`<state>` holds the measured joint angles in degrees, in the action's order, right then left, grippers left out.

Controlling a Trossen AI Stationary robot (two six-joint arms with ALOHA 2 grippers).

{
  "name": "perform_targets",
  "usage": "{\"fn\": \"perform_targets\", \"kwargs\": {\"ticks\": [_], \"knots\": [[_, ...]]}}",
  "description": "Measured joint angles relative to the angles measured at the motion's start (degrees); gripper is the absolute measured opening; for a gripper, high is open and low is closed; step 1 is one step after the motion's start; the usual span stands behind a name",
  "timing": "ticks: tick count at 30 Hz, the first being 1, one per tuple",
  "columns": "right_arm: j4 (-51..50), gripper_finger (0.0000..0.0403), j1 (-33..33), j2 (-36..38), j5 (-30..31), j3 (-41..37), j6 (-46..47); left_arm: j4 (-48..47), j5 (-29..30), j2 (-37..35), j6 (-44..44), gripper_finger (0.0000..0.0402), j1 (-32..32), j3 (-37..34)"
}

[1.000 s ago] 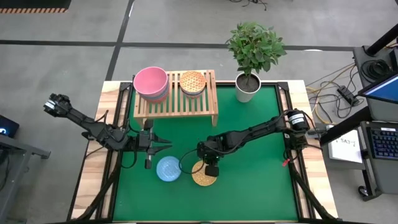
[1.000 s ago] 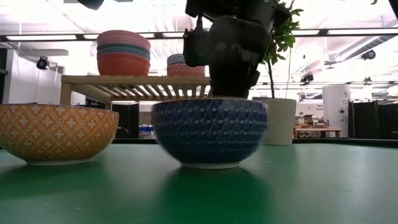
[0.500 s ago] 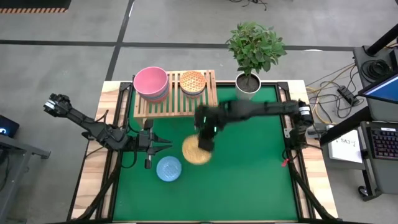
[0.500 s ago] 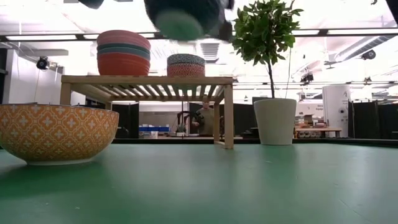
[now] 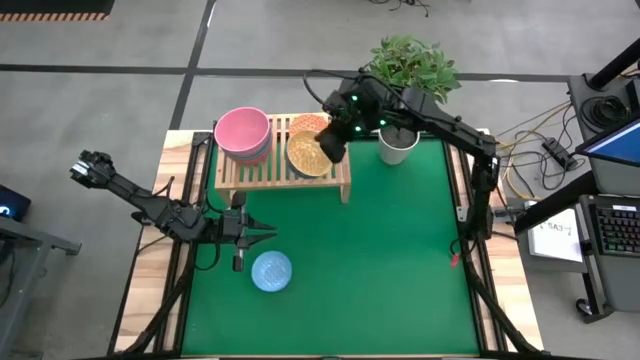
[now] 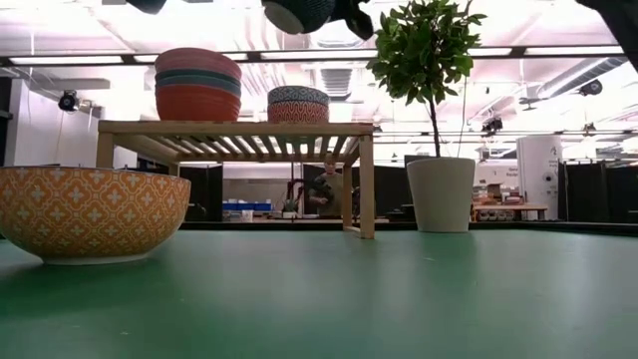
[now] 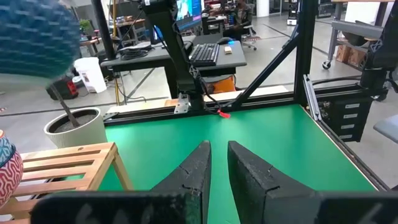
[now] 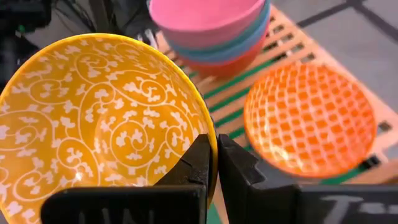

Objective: Place and stack bowls onto a shelf
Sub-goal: Stack the yellow and blue patterned bowl in the orange and blue patterned bowl on the shelf

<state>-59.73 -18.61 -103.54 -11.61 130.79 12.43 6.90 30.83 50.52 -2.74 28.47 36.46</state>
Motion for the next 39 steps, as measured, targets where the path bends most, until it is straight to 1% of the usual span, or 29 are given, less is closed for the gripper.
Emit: {"fn": "perform_targets", "kwargs": {"ticks": [6, 12, 16, 18, 26, 31, 37, 39], "knots": [[1.51, 0.0011, -1.61, -3.74, -0.8, 4.25, -2.38, -0.04, 0.02, 0.0, -0.75, 0.0036, 0.0, 0.01], [2.34, 0.0012, -6.07, -5.06, -0.06, 4.14, -1.64, -0.28, 0.02, 0.0, -0.96, 0.0036, 0.0, 0.01], [2.58, 0.0012, -8.96, -6.14, 2.82, 4.18, 0.51, -0.44, 0.0, 0.02, -1.05, 0.0036, 0.0, 0.01], [2.56, 0.0012, -9.98, -7.03, 2.95, 4.18, 1.08, -0.5, 0.02, 0.02, -1.05, 0.0036, 0.0, -0.01], [2.36, 0.0012, -10.42, -10.66, 2.62, 4.18, 3.54, -0.98, 0.02, 0.02, -1.07, 0.0036, 0.0, -0.01], [1.88, 0.0012, -10.87, -11.35, 2.91, 4.18, 3.19, -1.49, 0.02, 0.02, -1.07, 0.0036, 0.0, 0.01], [1.47, 0.0012, -11.06, -11.35, 7.17, 4.18, 1.19, -1.51, 0.0, 0.02, -1.07, 0.0036, 0.0, -0.01], [1.48, 0.0013, -11.06, -11.35, 7.39, 4.18, 0.58, -1.55, 0.02, 0.02, -1.07, 0.0036, 0.0, 0.01]]}}
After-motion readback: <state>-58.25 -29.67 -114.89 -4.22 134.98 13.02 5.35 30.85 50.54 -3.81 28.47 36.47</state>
